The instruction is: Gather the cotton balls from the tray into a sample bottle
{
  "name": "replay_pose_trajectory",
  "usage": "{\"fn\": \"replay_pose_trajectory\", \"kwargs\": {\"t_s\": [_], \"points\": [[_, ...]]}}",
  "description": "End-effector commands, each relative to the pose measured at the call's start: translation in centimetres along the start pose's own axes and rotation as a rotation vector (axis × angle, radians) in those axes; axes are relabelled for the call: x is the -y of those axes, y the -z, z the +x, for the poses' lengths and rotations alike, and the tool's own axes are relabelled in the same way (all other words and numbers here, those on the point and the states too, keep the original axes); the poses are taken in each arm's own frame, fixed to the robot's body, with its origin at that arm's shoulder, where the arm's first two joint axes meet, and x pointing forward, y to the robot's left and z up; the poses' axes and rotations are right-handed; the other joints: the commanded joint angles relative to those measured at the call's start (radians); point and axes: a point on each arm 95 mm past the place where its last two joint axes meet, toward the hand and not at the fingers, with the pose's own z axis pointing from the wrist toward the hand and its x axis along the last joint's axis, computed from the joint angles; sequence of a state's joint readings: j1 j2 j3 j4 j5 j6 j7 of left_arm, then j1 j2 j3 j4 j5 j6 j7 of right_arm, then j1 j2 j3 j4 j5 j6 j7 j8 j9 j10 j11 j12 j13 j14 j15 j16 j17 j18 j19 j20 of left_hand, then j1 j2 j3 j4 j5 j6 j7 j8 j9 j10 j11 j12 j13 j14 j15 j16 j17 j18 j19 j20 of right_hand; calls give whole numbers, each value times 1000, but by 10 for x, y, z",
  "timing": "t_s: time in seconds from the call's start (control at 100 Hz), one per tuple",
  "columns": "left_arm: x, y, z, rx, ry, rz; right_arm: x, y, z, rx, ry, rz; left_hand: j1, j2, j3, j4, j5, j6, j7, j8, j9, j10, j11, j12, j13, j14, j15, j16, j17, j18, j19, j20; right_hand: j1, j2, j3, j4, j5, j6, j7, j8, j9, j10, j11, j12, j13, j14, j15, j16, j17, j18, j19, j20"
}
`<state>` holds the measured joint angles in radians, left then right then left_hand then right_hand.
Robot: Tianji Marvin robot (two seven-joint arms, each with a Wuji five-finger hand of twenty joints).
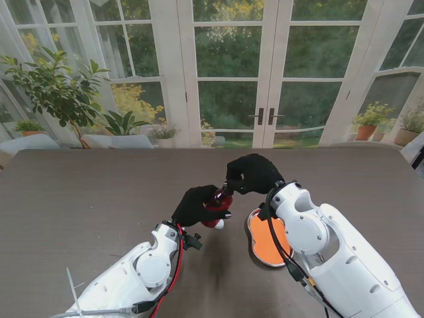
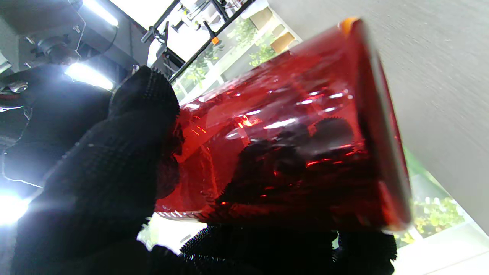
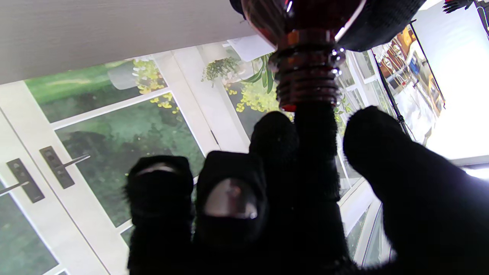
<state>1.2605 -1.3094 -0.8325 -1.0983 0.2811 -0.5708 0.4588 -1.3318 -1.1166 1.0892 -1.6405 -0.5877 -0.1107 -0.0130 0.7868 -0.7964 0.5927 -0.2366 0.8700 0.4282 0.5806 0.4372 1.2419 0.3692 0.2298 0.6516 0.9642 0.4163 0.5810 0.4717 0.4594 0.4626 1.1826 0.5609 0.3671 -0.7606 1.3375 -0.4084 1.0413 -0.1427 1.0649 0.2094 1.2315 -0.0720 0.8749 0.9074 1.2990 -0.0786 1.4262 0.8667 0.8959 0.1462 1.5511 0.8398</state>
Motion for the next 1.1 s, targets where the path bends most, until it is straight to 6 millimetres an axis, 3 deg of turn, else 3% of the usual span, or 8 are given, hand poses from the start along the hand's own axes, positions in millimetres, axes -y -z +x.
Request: {"fn": "replay_pose_trajectory", "kwargs": {"t_s": [0.0, 0.31, 1.09], "points": [[-3, -3, 3, -8, 8, -9, 0, 0, 2, -7, -3, 12, 241, 161, 269, 59, 154, -293, 269, 32, 90, -159, 46, 19, 23, -38, -1, 8, -21, -79, -14, -13, -32, 34, -5, 41, -12, 26, -9, 12, 6, 11, -1, -8, 21, -15, 7, -7, -1, 8, 49, 22], [-2, -4, 4, -10, 8, 4, -3, 0, 2, -9, 1, 9, 242, 161, 270, 59, 154, -293, 269, 33, 90, -159, 46, 19, 23, -40, -1, 7, -20, -80, -13, -13, -34, 51, -11, 51, -14, 26, -25, 26, 3, 12, -5, -25, 21, -12, 3, -10, -3, 8, 49, 24], [-3, -7, 7, -24, 24, 69, -8, -2, 6, -47, -1, -10, 244, 146, 291, 65, 158, -311, 278, 27, 94, -171, 39, 22, 27, -46, -5, 5, -17, -80, -14, -15, 109, -53, 105, 45, -68, -28, -22, 10, -11, 9, -38, -28, 21, -16, -17, -17, -11, 2, 40, 24]]}}
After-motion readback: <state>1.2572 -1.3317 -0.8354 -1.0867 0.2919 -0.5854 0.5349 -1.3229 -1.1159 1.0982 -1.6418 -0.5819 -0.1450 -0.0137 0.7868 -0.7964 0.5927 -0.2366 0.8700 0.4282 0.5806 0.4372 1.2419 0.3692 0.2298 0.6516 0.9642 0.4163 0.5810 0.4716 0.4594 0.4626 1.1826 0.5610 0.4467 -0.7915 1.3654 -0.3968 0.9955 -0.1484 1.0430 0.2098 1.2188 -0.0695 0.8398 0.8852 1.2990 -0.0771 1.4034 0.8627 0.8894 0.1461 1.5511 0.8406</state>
